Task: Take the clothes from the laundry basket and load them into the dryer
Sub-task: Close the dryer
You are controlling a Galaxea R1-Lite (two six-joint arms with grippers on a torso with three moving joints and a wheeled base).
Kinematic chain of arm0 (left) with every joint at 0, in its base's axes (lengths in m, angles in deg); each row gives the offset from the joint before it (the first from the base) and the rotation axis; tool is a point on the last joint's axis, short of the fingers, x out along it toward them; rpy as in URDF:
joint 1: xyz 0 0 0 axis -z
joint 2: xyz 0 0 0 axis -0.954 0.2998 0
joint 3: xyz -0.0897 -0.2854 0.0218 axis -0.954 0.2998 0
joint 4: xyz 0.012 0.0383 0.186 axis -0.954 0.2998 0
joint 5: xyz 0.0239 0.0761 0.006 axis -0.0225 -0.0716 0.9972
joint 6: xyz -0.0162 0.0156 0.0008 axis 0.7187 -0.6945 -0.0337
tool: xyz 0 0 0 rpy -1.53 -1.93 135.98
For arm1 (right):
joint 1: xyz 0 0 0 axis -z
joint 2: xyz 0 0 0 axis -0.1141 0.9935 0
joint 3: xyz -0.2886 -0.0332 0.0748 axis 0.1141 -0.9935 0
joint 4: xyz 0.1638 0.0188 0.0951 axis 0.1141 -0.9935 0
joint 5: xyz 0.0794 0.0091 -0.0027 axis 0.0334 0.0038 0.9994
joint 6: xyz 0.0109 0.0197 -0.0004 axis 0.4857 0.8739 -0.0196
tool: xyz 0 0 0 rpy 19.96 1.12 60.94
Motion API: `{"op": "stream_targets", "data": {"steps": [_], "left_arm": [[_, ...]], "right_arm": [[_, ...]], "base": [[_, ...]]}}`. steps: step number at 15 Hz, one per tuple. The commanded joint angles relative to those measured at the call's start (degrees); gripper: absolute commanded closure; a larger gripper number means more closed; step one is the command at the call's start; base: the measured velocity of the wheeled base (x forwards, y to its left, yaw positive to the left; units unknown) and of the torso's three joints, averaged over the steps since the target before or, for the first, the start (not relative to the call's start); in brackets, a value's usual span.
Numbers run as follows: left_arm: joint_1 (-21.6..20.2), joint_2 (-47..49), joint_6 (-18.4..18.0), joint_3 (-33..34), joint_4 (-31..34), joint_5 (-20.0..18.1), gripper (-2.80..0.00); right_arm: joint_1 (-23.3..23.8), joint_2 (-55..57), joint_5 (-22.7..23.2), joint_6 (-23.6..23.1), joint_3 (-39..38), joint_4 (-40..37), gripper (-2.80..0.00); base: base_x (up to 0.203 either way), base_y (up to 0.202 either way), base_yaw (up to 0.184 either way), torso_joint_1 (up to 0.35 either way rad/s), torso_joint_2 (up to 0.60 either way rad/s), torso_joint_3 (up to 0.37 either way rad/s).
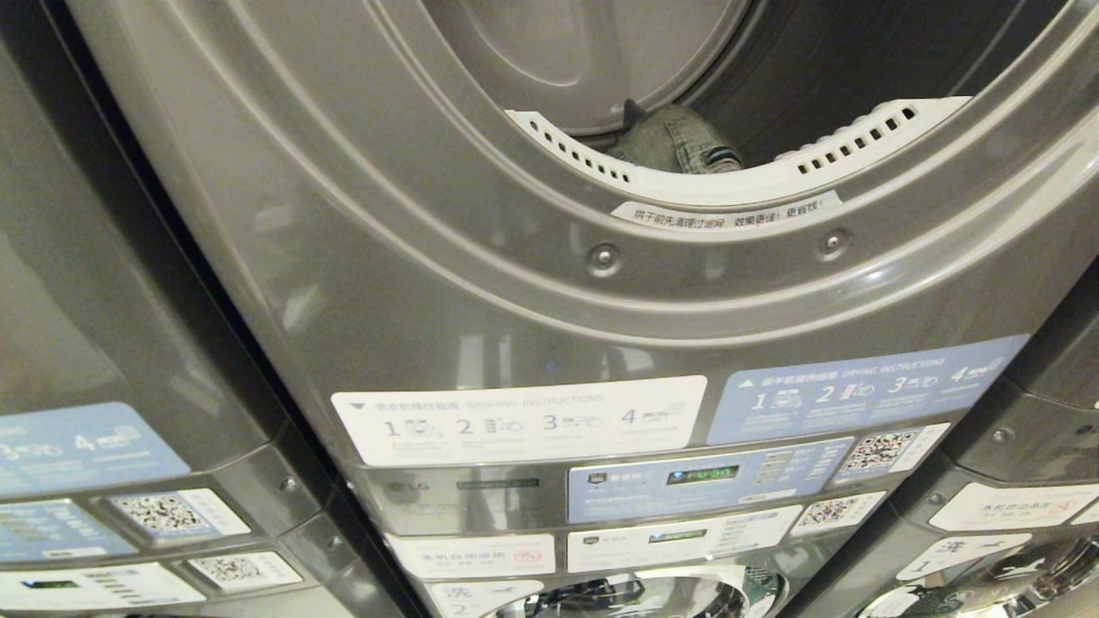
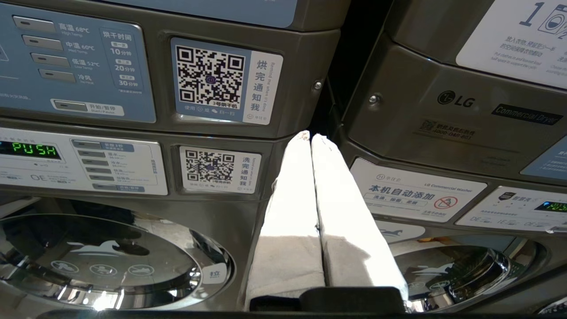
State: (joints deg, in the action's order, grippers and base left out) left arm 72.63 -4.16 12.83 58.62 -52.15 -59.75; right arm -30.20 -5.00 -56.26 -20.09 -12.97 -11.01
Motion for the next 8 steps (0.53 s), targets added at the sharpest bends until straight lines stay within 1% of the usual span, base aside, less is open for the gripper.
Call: {"op": "stream_targets", "data": {"steps": [1,3,4,6,8], "left_arm": [[-0.1,0.0,0.1,1.8,0.0,0.1,0.00],[0.0,0.1,0.1,1.8,0.0,0.1,0.00],[0.0,0.0,0.2,1.8,0.0,0.1,0.00],[0.0,0.0,0.0,1.8,-0.1,0.0,0.00],[-0.1,0.1,0.1,1.8,-0.1,0.1,0.00]], "right_arm": [[2.0,7.3,0.0,0.0,0.0,-0.5,0.00],[6.1,14.2,0.0,0.2,0.0,-0.6,0.00],[9.0,16.2,0.0,0.2,0.0,-0.6,0.00],[17.7,17.4,-0.1,0.2,0.0,-0.6,0.00],[28.4,18.3,0.2,0.2,0.0,-0.6,0.00]], "base": [[0.000,0.000,0.000,0.000,0.00,0.000],[0.000,0.000,0.000,0.000,0.00,0.000],[0.000,0.000,0.000,0.000,0.00,0.000],[0.000,0.000,0.000,0.000,0.00,0.000],[0.000,0.000,0.000,0.000,0.00,0.000]]}}
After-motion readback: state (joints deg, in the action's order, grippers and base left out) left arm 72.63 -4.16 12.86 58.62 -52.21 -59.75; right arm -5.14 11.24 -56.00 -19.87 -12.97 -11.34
